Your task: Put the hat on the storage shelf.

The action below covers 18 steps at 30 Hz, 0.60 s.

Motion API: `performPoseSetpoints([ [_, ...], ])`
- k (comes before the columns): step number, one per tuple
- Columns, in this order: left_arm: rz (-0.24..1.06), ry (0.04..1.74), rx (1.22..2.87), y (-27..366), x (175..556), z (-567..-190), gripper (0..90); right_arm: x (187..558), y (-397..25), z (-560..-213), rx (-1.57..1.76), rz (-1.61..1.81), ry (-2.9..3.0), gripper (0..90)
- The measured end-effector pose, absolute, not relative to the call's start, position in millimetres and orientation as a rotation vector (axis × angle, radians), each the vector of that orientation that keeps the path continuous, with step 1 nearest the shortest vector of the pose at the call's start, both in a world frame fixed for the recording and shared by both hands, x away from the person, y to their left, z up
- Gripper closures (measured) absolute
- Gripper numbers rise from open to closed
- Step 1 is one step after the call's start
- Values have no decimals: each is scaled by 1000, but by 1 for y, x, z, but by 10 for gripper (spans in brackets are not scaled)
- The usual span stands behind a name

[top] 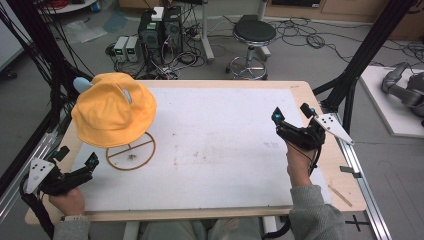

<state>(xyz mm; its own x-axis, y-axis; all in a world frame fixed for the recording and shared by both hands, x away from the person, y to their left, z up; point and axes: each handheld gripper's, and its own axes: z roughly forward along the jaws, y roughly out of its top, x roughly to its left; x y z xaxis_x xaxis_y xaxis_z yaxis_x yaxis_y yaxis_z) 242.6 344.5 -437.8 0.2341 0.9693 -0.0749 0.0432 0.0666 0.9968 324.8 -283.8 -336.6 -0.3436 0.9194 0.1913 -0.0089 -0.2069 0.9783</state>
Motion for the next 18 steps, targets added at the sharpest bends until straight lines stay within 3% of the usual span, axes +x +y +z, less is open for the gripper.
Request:
performPoseSetpoints([
  [18,966,1092,1284,344,243,-439,27,325,-285,-353,1164,1646,1333,10],
])
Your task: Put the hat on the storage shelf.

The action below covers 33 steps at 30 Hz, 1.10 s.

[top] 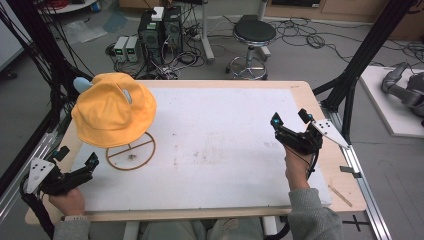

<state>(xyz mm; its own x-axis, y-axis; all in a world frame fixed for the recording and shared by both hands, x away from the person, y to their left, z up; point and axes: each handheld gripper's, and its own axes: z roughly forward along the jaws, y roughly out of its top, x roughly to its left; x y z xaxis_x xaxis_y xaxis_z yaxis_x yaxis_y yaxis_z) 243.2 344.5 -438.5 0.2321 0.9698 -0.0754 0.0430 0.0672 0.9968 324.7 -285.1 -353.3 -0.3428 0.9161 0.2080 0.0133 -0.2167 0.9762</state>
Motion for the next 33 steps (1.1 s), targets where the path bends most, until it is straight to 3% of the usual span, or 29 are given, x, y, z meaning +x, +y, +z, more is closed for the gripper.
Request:
performPoseSetpoints([
  [33,963,1085,1293,342,245,-438,27,325,-291,-362,1186,1619,1340,9],
])
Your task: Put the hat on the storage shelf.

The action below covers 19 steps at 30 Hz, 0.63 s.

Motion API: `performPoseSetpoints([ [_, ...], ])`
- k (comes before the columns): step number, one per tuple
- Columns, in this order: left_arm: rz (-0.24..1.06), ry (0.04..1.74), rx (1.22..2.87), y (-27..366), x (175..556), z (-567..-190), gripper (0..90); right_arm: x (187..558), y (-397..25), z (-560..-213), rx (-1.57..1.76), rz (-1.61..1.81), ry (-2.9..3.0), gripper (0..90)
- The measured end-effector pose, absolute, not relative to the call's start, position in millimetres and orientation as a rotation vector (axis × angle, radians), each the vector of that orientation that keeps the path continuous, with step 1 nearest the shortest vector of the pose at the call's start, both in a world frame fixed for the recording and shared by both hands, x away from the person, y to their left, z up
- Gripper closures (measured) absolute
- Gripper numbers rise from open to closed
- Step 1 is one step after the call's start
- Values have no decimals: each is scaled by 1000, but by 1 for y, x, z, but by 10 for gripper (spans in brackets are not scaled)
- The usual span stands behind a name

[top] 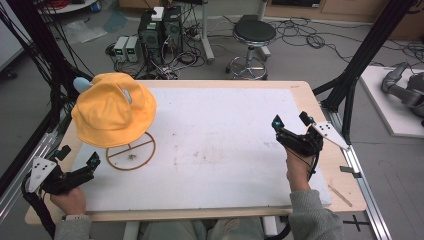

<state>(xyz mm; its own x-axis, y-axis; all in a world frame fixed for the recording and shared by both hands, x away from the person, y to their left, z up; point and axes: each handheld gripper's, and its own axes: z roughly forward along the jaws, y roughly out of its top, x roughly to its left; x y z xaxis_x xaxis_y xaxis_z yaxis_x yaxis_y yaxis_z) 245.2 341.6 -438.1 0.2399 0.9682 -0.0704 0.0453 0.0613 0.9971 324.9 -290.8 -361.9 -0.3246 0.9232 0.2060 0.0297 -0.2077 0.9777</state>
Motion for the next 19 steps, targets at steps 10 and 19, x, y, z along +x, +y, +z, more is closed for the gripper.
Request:
performPoseSetpoints([
  [10,965,1083,1294,341,245,-438,27,326,-292,-363,1190,1616,1343,10],
  [19,963,1082,1289,341,245,-437,27,325,-291,-363,1187,1616,1344,10],
])
